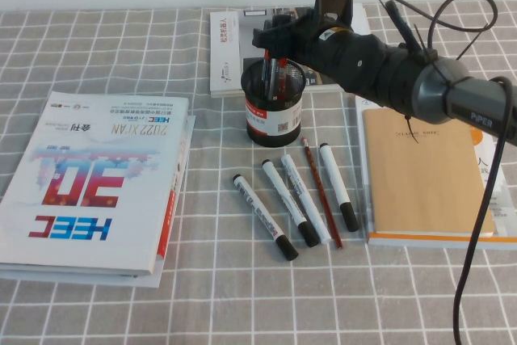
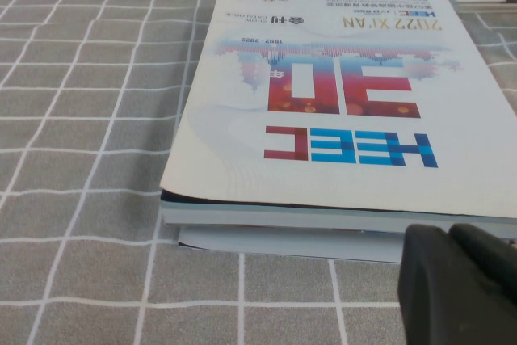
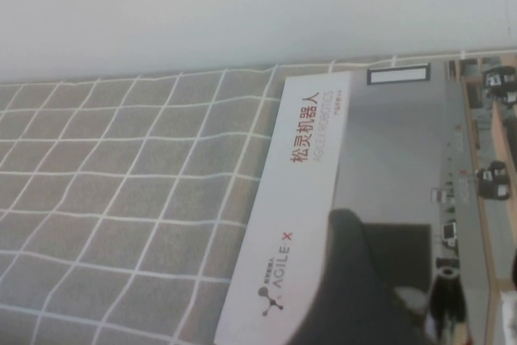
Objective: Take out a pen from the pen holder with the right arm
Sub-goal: 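Take a marker out of the pen holder and lay it on the table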
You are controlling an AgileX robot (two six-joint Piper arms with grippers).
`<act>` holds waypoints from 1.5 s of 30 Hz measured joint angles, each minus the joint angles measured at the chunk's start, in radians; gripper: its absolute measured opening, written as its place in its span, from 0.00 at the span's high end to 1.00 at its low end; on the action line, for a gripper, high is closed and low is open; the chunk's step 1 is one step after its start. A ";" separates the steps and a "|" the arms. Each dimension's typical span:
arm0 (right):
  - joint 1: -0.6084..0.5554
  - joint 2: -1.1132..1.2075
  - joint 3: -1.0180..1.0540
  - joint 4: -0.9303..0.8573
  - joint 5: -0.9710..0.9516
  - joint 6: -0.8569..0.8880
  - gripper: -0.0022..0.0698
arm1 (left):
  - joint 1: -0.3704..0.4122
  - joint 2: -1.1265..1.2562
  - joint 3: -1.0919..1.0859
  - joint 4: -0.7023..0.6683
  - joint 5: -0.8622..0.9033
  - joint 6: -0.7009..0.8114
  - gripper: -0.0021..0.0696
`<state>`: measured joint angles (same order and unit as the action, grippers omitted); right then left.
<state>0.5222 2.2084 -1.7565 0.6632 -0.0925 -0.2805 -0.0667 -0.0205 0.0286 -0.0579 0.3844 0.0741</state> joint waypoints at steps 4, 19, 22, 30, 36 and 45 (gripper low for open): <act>0.000 0.000 0.000 0.000 0.000 0.000 0.55 | 0.000 0.000 0.000 0.000 0.000 0.000 0.98; 0.000 0.000 0.000 0.002 0.000 0.000 0.80 | 0.000 0.000 0.000 0.000 0.000 0.000 0.98; 0.000 0.000 0.000 0.002 0.000 0.000 0.83 | 0.000 0.000 0.000 0.000 0.000 0.000 0.98; 0.000 0.000 0.000 0.002 0.013 -0.004 0.90 | 0.000 0.000 0.000 0.000 0.000 0.000 0.98; 0.000 -0.013 0.000 -0.005 0.032 -0.027 0.91 | 0.000 0.000 0.000 0.000 0.000 0.000 0.98; 0.000 -0.040 0.000 -0.024 0.045 -0.030 0.92 | 0.000 0.000 0.000 0.000 0.000 0.000 0.98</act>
<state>0.5222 2.1685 -1.7565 0.6395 -0.0477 -0.3105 -0.0667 -0.0205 0.0286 -0.0579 0.3844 0.0741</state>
